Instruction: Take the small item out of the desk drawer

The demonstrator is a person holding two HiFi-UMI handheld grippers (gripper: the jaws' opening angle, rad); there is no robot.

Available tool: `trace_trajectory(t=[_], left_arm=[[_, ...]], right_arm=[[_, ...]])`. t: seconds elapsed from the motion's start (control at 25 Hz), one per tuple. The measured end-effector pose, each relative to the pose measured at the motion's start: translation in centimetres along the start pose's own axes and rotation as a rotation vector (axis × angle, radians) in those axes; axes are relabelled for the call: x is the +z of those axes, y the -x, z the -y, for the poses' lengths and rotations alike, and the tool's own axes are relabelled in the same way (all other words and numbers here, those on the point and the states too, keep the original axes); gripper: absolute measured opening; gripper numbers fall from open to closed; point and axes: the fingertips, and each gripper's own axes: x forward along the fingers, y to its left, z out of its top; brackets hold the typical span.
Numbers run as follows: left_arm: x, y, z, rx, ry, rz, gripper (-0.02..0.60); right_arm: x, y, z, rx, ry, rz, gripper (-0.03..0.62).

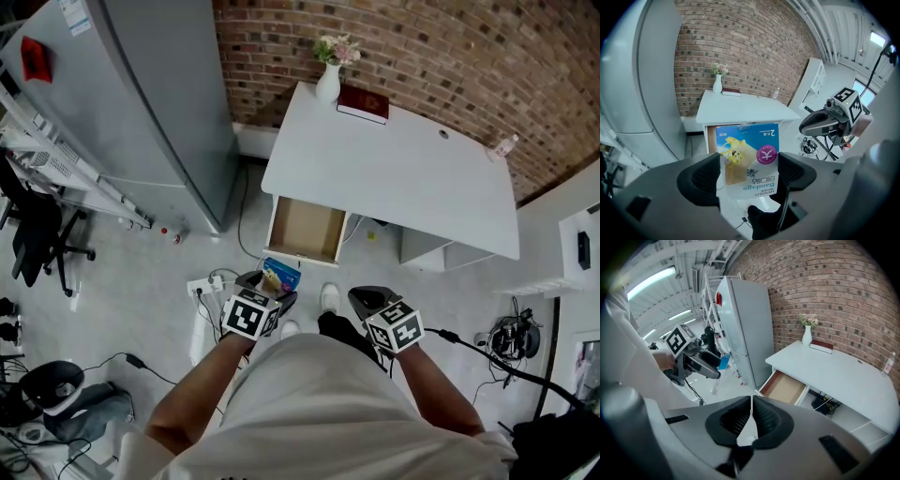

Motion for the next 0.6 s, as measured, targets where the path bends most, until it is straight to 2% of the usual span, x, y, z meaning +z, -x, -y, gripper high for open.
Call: trace_trajectory(t=[0.6], left_arm=[[-1.08, -0.23, 1.00, -0.008, 0.012, -0.010, 0.377]], right_arm=[[-0.85, 0.33, -0.20, -0.011, 0.010, 0.004, 0.036]])
